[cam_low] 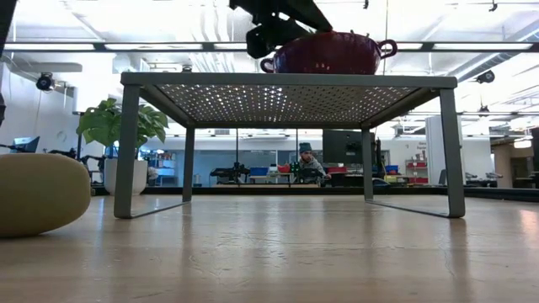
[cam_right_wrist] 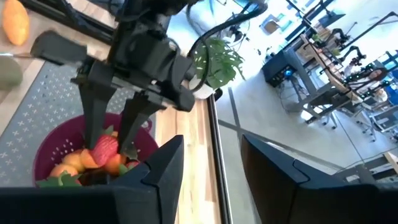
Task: Pick & Place Fruit
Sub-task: Put the strawberry in the purple strainer bowl on the shelf, then put the kiwi in the purple strainer bowl on the shelf
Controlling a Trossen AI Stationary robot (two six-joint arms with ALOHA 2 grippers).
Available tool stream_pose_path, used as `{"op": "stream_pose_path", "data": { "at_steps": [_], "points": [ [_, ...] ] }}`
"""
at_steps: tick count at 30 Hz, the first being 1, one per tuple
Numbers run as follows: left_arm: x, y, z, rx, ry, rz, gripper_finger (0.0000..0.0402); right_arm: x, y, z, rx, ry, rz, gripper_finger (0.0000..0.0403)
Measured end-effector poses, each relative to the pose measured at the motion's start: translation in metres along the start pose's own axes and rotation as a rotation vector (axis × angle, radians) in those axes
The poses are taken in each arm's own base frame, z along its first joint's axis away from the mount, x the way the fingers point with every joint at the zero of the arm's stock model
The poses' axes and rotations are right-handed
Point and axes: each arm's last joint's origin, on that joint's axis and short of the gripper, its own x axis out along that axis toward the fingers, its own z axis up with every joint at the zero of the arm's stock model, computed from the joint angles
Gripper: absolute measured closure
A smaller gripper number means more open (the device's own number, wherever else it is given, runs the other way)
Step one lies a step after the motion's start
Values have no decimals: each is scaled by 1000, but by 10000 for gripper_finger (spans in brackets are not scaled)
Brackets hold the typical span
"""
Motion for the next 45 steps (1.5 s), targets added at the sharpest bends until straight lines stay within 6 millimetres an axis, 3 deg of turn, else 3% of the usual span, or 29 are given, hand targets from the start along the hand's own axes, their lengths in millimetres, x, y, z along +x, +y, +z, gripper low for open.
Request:
{"op": "stream_pose_path", "data": {
  "at_steps": [14, 26, 36, 45],
  "points": [
    [8, 0, 2, 50, 66, 2, 241, -7, -2, -4, 12, -1, 1, 272],
    [6, 2, 2, 81, 76, -4, 161, -3, 0, -4, 4, 7, 5, 264],
    [-57, -4, 24, 95, 32, -38, 160, -3, 0, -4, 4, 8, 5, 234],
    [-108, -22, 10, 44, 135, -55, 161, -3, 0, -4, 1, 12, 7, 235]
  ]
}}
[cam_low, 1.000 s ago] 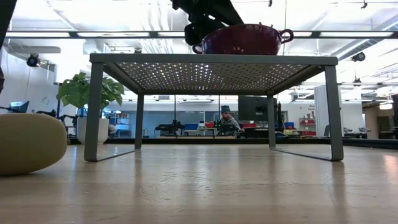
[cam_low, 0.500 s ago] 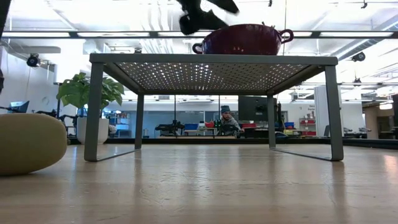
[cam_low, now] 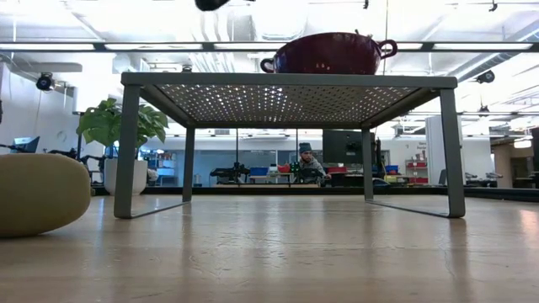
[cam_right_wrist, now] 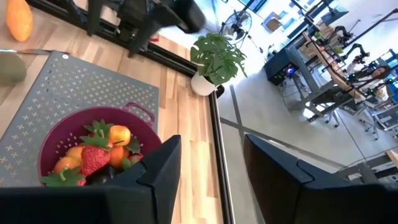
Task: Pick & Place Fruit
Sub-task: Put the kiwi in the purple strainer bowl on the shelf
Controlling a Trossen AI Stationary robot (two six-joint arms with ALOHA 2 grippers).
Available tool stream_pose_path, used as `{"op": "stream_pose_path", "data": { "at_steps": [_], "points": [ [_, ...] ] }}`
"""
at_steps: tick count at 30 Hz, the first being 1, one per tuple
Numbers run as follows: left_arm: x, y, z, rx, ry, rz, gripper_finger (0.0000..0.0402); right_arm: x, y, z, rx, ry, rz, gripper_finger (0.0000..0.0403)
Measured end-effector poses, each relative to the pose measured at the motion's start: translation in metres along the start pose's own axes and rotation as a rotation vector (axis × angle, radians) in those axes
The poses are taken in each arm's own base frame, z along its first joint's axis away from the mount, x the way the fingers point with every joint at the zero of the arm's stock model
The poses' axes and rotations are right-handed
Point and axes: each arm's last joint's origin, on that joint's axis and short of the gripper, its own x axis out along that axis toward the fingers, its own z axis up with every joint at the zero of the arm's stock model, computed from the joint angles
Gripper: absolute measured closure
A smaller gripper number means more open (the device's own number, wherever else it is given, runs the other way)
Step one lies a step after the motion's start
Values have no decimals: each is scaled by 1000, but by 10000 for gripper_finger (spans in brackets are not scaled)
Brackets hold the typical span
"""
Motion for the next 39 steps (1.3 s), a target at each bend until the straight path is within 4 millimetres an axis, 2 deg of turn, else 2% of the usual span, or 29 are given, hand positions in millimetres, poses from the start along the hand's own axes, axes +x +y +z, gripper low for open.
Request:
{"op": "stream_pose_path", "data": {
  "at_steps": [7, 13, 19, 23, 26, 31, 39],
  "points": [
    [-10, -31, -23, 6, 131, -46, 161, 0, 0, 0, 5, 0, 0, 259],
    [-15, -56, -52, -13, 276, 39, 161, 0, 0, 0, 7, 0, 0, 278],
    [-21, -85, -75, -57, 311, 89, 161, 0, 0, 0, 8, 0, 0, 291],
    [-18, -107, -90, -64, 321, 102, 161, 0, 0, 0, 12, 0, 0, 297],
    [-9, -122, -103, -61, 343, 119, 161, 0, 0, 0, 12, 0, 0, 300],
    [15, -144, -129, -41, 394, 177, 161, 0, 0, 0, 12, 0, 0, 303],
    [56, -162, -165, -91, 533, 251, 161, 0, 0, 0, 17, 1, 0, 277]
  ]
}}
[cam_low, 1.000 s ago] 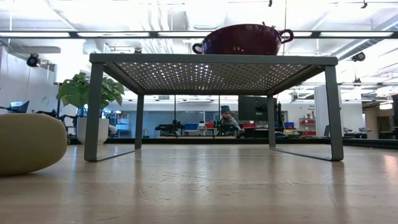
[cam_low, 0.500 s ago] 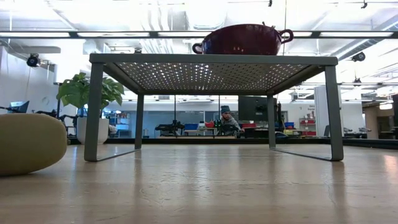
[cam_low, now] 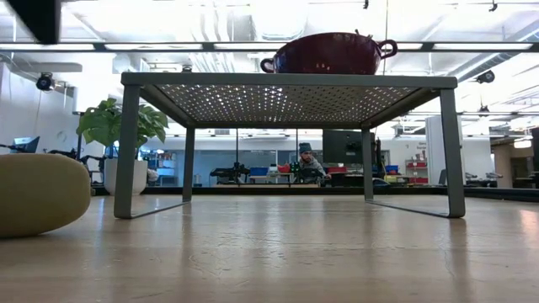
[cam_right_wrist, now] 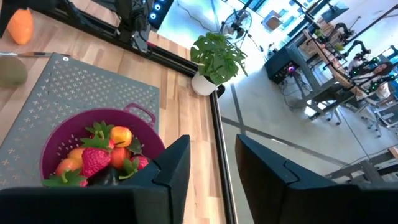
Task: Pick & Place Fruit
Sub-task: Put the kiwi in the purple strainer bowl on the shelf
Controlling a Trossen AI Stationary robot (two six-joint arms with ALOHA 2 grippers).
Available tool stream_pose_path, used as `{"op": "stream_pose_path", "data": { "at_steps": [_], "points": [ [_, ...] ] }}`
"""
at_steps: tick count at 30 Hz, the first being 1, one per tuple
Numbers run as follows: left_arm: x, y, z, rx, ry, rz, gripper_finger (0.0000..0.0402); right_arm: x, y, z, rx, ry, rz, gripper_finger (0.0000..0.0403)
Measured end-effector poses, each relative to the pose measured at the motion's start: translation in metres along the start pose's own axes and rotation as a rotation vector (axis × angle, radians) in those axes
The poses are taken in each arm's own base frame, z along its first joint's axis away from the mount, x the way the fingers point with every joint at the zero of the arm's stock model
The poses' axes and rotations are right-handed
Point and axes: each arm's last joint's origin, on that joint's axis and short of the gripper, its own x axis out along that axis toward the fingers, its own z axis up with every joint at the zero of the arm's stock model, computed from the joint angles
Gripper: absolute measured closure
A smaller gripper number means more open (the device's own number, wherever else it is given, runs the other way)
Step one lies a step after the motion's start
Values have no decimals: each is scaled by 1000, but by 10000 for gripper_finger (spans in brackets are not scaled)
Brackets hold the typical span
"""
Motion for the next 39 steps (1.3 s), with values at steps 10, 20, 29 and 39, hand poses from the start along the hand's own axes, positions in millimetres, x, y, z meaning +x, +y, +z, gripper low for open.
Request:
{"op": "stream_pose_path", "data": {
  "at_steps": [10, 20, 29, 39],
  "points": [
    [19, -4, -5, -20, 103, 33, 161, 0, 0, -1, 34, 4, 1, 243],
    [16, 0, -1, -21, 16, 81, 161, 2, 2, -2, 48, 11, 5, 222],
    [30, 8, -8, -95, 57, 130, 161, 2, 2, -3, 46, 14, 6, 232],
    [49, 17, -18, -170, 134, 158, 113, 3, 3, -3, 44, 16, 7, 263]
  ]
}}
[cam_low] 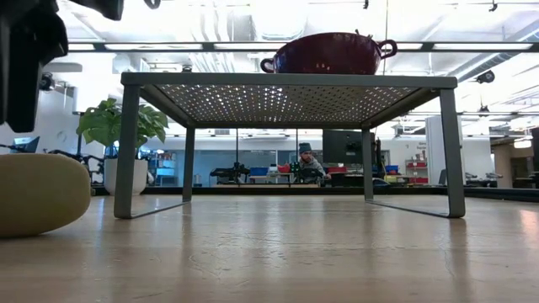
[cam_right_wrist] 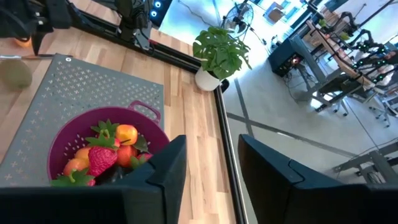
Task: Pick & Place Fruit
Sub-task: Put the kiwi in the purple strainer bowl on the shelf
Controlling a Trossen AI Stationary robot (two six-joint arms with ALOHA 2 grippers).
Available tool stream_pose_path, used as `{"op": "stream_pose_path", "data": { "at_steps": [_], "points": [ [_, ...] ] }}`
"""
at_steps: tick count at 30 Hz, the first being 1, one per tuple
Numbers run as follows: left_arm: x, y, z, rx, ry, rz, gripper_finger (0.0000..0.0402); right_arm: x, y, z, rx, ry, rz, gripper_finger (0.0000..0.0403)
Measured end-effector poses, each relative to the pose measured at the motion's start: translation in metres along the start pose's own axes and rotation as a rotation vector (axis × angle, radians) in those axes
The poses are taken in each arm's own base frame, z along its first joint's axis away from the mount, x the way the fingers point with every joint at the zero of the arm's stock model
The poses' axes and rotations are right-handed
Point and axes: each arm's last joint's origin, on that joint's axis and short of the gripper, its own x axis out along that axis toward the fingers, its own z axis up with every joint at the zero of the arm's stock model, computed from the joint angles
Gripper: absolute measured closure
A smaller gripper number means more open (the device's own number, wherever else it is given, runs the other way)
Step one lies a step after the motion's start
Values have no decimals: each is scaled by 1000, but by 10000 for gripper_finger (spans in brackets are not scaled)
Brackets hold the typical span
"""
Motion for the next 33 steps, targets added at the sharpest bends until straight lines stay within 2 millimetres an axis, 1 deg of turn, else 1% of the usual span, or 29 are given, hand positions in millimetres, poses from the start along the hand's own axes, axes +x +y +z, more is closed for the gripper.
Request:
{"op": "stream_pose_path", "data": {
  "at_steps": [3, 6, 10, 18, 24, 33],
  "points": [
    [1, -2, 1, 15, -8, -24, 96, 0, 0, 0, 0, 0, 0, 272],
    [6, -4, 2, 26, -32, -53, 89, 0, 0, 0, 0, 0, 0, 279],
    [15, -5, 4, 32, -50, -83, 87, 0, 0, 0, 0, 0, 0, 287],
    [32, 4, 0, 29, -35, -43, 87, 0, 0, 0, 0, 0, 0, 296],
    [46, 4, -3, 18, -54, -90, 87, 0, 0, 0, 0, 0, 0, 281],
    [55, 9, -6, 17, -50, -79, 87, 0, 0, 0, 0, 1, 0, 256]
  ]
}}
